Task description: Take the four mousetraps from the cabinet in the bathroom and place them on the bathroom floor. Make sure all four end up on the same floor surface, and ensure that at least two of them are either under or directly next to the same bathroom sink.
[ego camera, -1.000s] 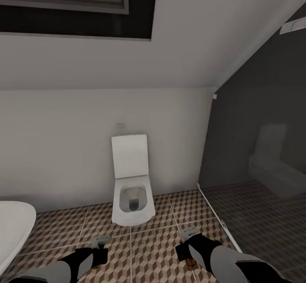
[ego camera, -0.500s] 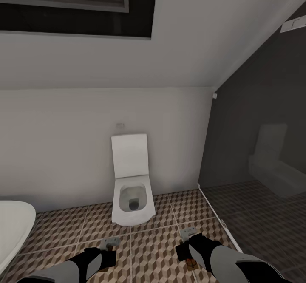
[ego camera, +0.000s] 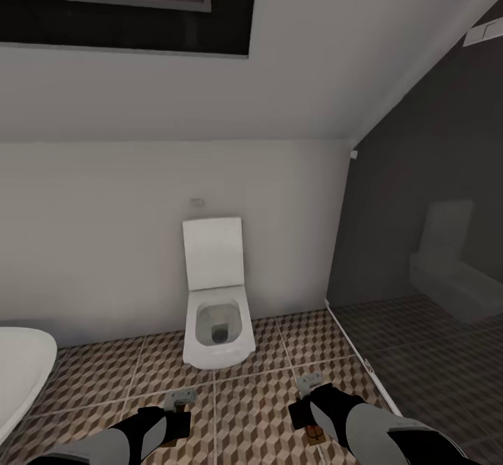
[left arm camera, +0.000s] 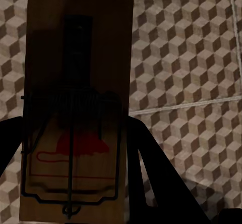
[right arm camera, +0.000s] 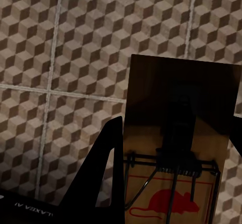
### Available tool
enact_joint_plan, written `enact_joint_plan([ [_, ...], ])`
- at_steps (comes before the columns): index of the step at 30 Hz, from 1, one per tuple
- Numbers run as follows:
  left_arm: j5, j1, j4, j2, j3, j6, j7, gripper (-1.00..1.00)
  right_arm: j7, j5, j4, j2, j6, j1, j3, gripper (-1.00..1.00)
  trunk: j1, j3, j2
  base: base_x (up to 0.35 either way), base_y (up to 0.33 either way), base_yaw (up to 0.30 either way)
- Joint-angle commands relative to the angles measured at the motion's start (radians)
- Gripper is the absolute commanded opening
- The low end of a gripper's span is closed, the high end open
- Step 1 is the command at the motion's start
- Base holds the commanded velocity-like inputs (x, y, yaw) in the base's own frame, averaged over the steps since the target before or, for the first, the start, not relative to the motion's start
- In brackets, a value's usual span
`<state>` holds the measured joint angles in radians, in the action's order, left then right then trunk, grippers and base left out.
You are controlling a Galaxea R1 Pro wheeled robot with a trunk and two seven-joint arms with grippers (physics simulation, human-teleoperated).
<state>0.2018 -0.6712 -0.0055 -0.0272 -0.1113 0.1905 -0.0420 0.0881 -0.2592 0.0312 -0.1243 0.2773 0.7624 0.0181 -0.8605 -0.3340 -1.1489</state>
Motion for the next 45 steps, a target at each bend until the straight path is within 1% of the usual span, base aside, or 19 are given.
enact_joint_plan([
  [1, 0.007, -0.001, -0.001, 0.000, -0.008, 0.004, -0.002, -1.00, 0.003, -0.008, 0.001, 0.000, 0.003, 0.001, 0.002, -1.00, -0.004, -0.004, -0.008, 0.000, 0.000, 0.000],
  [17, 0.007, -0.001, 0.001, 0.005, -0.009, 0.004, -0.001, -1.00, -0.002, -0.008, 0.001, 0.000, 0.001, 0.002, 0.002, -1.00, -0.065, -0.055, -0.120, 0.000, 0.000, 0.000],
  [21, 0.007, -0.001, 0.001, 0.015, -0.010, 0.005, -0.001, -1.00, -0.002, -0.008, 0.001, -0.002, -0.002, 0.002, 0.002, -1.00, -0.081, -0.067, -0.148, 0.000, 0.000, 0.000],
  [25, 0.007, -0.001, 0.001, 0.035, -0.010, 0.008, -0.001, -1.00, -0.003, -0.008, 0.001, -0.006, -0.005, 0.001, 0.002, -1.00, -0.096, -0.080, -0.176, 0.000, 0.000, 0.000],
  [27, 0.007, -0.001, 0.001, 0.041, -0.010, 0.009, -0.001, -1.00, -0.008, -0.008, 0.001, -0.006, -0.006, 0.001, 0.002, -1.00, -0.104, -0.086, -0.190, 0.000, 0.000, 0.000],
  [30, 0.007, -0.001, 0.001, 0.046, -0.010, 0.010, -0.001, -1.00, -0.034, -0.008, 0.001, -0.006, -0.009, 0.001, 0.002, -1.00, -0.115, -0.095, -0.211, 0.000, 0.000, 0.000],
  [34, 0.007, -0.001, 0.002, 0.049, -0.010, 0.010, -0.001, -1.00, -0.091, -0.008, 0.001, -0.008, -0.017, 0.001, 0.002, -1.00, -0.130, -0.108, -0.239, 0.000, 0.000, 0.000],
  [36, 0.007, 0.002, 0.002, 0.052, -0.010, 0.010, 0.001, -1.00, -0.105, -0.008, 0.001, -0.009, -0.021, 0.001, 0.002, -1.00, -0.138, -0.114, -0.253, 0.000, 0.000, 0.000],
  [42, 0.006, 0.014, 0.002, 0.080, -0.010, 0.005, 0.033, -1.00, -0.113, -0.008, 0.001, -0.011, -0.024, 0.002, 0.002, -1.00, -0.161, -0.133, -0.295, 0.000, 0.000, 0.000],
  [45, 0.006, 0.015, 0.002, 0.081, -0.010, 0.005, 0.037, -1.00, -0.112, -0.008, 0.001, -0.012, -0.022, 0.002, 0.002, -1.00, -0.173, -0.142, -0.316, 0.000, 0.000, 0.000],
])
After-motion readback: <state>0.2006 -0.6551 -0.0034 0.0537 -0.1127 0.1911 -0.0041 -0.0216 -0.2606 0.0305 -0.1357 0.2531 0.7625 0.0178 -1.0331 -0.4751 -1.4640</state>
